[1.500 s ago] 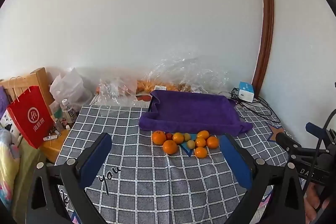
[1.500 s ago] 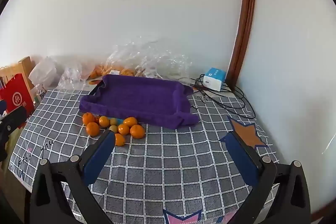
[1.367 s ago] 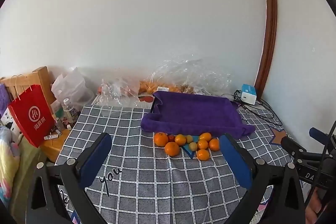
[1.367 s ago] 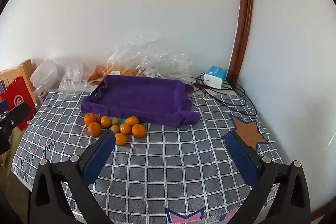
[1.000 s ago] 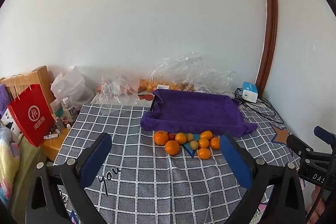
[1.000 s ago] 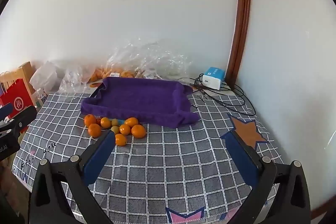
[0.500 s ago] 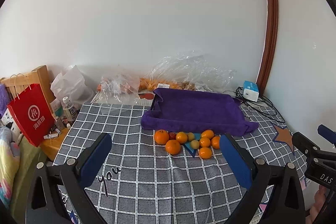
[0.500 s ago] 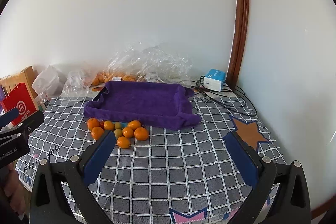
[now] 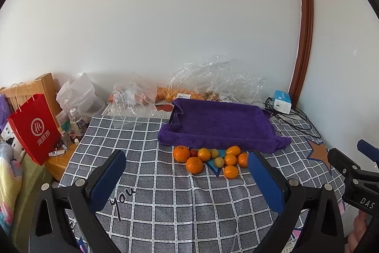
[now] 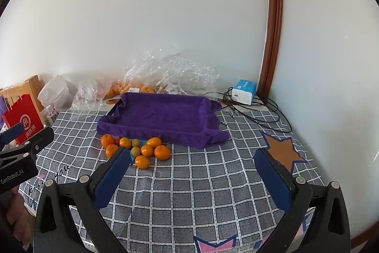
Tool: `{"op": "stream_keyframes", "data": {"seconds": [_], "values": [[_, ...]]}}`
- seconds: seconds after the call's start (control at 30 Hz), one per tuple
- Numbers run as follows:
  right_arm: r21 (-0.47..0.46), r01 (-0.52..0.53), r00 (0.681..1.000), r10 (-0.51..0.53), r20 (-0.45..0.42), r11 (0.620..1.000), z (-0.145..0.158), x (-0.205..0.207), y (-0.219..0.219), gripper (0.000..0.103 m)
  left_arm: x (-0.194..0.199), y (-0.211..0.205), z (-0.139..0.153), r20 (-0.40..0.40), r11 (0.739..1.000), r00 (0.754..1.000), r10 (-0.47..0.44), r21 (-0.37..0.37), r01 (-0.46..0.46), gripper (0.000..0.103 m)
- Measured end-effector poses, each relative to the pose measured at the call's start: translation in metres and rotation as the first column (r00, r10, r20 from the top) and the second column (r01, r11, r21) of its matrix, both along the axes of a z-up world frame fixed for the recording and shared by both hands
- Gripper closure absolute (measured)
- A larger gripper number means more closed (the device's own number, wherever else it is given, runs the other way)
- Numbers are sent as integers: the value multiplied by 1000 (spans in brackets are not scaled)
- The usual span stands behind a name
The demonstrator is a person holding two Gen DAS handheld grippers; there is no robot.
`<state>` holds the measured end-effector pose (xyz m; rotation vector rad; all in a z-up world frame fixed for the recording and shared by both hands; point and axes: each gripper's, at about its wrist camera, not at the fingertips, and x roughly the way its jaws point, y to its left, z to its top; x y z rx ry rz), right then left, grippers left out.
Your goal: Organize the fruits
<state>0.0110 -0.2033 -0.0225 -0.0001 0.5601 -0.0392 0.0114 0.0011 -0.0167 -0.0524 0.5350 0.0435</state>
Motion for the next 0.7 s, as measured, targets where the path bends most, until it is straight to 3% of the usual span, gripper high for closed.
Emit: {"op": "stream_keyframes", "data": {"seconds": [0.7], "values": [[4, -8, 1000, 8, 3, 1000, -1, 1, 4, 0, -2, 0, 2, 1, 1000, 1000, -4, 3, 4, 0]]}}
